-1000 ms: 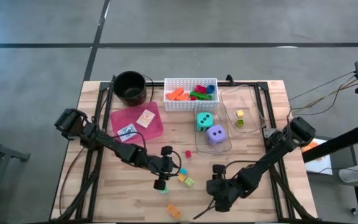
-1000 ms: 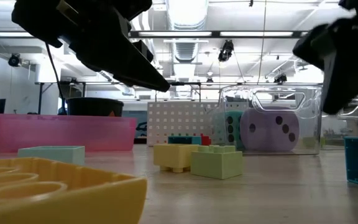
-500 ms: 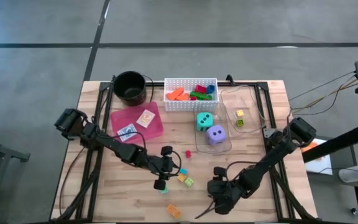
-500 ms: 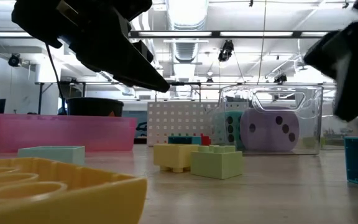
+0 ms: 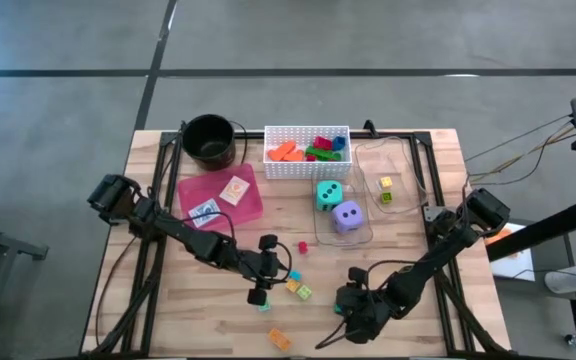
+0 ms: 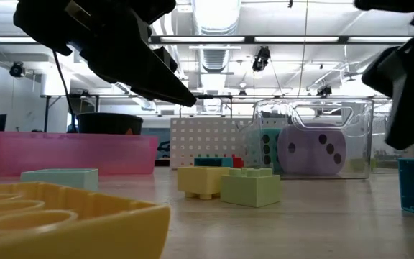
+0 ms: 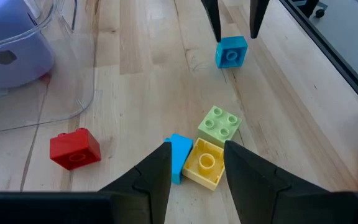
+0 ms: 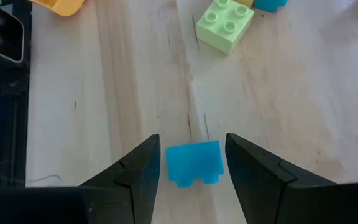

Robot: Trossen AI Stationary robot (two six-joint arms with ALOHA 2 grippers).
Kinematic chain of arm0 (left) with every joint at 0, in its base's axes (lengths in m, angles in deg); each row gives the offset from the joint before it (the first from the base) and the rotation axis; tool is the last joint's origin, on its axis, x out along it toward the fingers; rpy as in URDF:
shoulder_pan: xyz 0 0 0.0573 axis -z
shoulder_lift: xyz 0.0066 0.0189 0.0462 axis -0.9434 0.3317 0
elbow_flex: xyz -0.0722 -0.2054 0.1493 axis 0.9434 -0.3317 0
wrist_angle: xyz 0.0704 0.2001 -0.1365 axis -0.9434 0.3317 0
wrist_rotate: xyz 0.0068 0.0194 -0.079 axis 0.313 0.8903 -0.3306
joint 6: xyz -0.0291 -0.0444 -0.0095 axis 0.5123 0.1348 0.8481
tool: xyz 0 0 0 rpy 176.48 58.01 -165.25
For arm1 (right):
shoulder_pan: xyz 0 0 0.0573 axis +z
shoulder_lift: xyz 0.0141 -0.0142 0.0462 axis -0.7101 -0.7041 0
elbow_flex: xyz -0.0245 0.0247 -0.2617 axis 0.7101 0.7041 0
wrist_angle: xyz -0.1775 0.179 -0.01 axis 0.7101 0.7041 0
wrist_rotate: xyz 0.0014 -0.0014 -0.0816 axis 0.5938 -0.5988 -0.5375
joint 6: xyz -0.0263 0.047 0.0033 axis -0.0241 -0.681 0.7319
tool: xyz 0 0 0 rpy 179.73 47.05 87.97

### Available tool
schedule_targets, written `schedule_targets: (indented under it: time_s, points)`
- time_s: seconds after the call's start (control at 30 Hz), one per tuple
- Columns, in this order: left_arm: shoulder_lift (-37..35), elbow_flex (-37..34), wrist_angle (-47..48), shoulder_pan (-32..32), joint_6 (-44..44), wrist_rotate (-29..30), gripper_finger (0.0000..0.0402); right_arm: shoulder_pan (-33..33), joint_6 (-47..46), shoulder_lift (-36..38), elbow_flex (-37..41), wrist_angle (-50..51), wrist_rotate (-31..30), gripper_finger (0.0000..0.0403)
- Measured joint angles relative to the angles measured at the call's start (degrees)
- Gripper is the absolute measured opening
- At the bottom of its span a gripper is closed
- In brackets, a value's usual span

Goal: Pick & Place Toys
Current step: Put the right small dark blue game piece into the right transparent bin

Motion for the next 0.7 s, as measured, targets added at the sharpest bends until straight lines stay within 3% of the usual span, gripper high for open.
schedule_targets:
  time_s: [0.2,0.5,0.7]
  points:
    - [0.0,0.0,0.0,0.0,0.0,0.0,0.0149,0.1,-0.5,0.0,1.1,-1.4,0.5,0.0190]
    - [0.0,0.0,0.0,0.0,0.0,0.0,0.0149,0.4,-0.4,0.0,2.6,-4.3,1.1,0.0276]
    - [0.0,0.0,0.0,0.0,0.0,0.0,0.0149,0.5,-0.7,0.0,4.9,-4.8,1.1,0.0304]
